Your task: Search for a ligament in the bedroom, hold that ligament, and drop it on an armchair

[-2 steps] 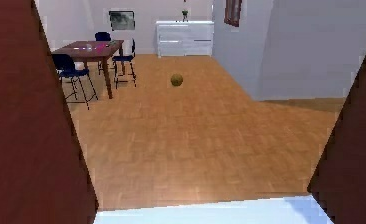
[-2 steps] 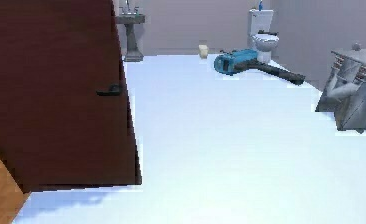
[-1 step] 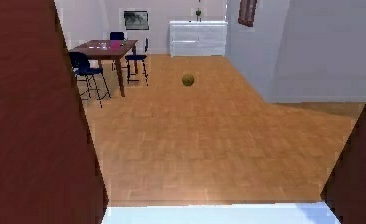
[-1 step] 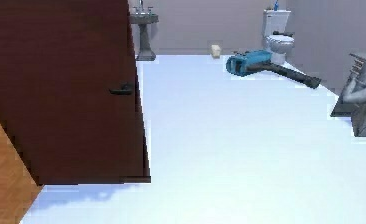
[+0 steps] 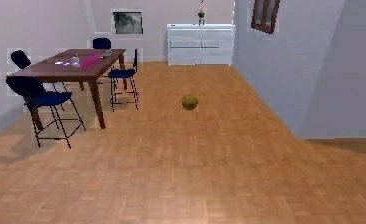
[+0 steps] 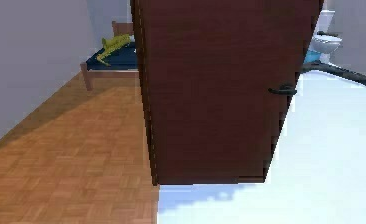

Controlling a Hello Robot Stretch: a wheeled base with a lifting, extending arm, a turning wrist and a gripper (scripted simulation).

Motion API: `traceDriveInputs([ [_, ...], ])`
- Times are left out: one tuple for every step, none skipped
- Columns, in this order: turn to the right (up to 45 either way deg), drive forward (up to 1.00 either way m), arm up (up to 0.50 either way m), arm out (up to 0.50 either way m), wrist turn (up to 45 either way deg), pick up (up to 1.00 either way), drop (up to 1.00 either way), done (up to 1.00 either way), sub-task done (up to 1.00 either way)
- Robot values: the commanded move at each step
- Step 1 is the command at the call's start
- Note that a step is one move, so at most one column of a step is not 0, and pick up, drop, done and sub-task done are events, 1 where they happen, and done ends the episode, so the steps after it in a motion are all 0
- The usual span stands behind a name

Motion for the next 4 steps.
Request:
traceDriveInputs([
  [0.0, 0.3, 0.0, 0.0, 0.0, 0.0, 0.0, 0.0, 0.0],
  [-9.0, 0.0, 0.0, 0.0, 0.0, 0.0, 0.0, 0.0, 0.0],
  [-3.0, 0.0, 0.0, 0.0, 0.0, 0.0, 0.0, 0.0, 0.0],
  [0.0, 1.0, 0.0, 0.0, 0.0, 0.0, 0.0, 0.0, 0.0],
])
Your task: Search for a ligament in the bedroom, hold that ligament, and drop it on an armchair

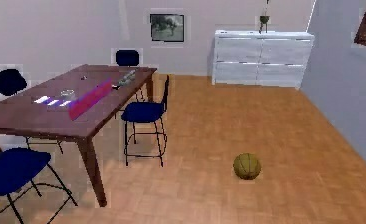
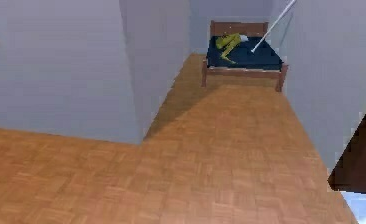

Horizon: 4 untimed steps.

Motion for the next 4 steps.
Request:
traceDriveInputs([
  [0.0, 0.9, 0.0, 0.0, 0.0, 0.0, 0.0, 0.0, 0.0],
  [-45.0, 0.0, 0.0, 0.0, 0.0, 0.0, 0.0, 0.0, 0.0],
  [-45.0, 0.0, 0.0, 0.0, 0.0, 0.0, 0.0, 0.0, 0.0],
  [-24.0, 0.0, 0.0, 0.0, 0.0, 0.0, 0.0, 0.0, 0.0],
])
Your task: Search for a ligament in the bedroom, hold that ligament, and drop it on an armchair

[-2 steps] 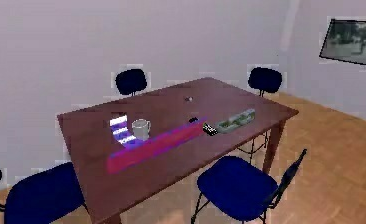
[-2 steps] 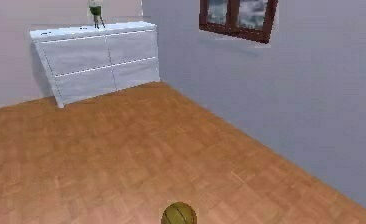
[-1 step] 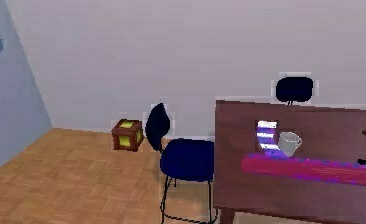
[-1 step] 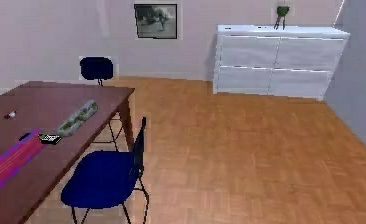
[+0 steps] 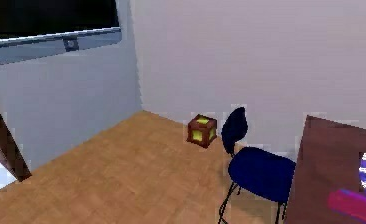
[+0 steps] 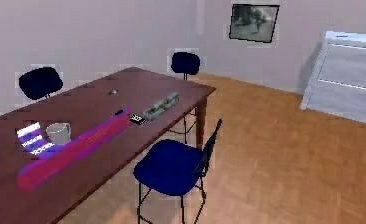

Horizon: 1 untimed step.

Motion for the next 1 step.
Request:
traceDriveInputs([
  [45.0, 0.0, 0.0, 0.0, 0.0, 0.0, 0.0, 0.0, 0.0],
])
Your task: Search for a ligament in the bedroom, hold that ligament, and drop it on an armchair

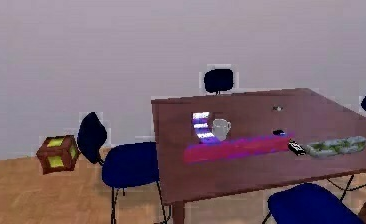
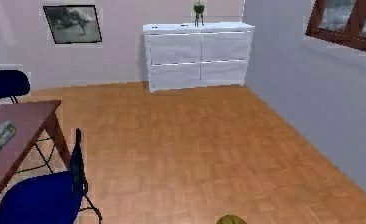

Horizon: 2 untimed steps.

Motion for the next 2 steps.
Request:
traceDriveInputs([
  [45.0, 0.0, 0.0, 0.0, 0.0, 0.0, 0.0, 0.0, 0.0],
  [18.0, 0.0, 0.0, 0.0, 0.0, 0.0, 0.0, 0.0, 0.0],
])
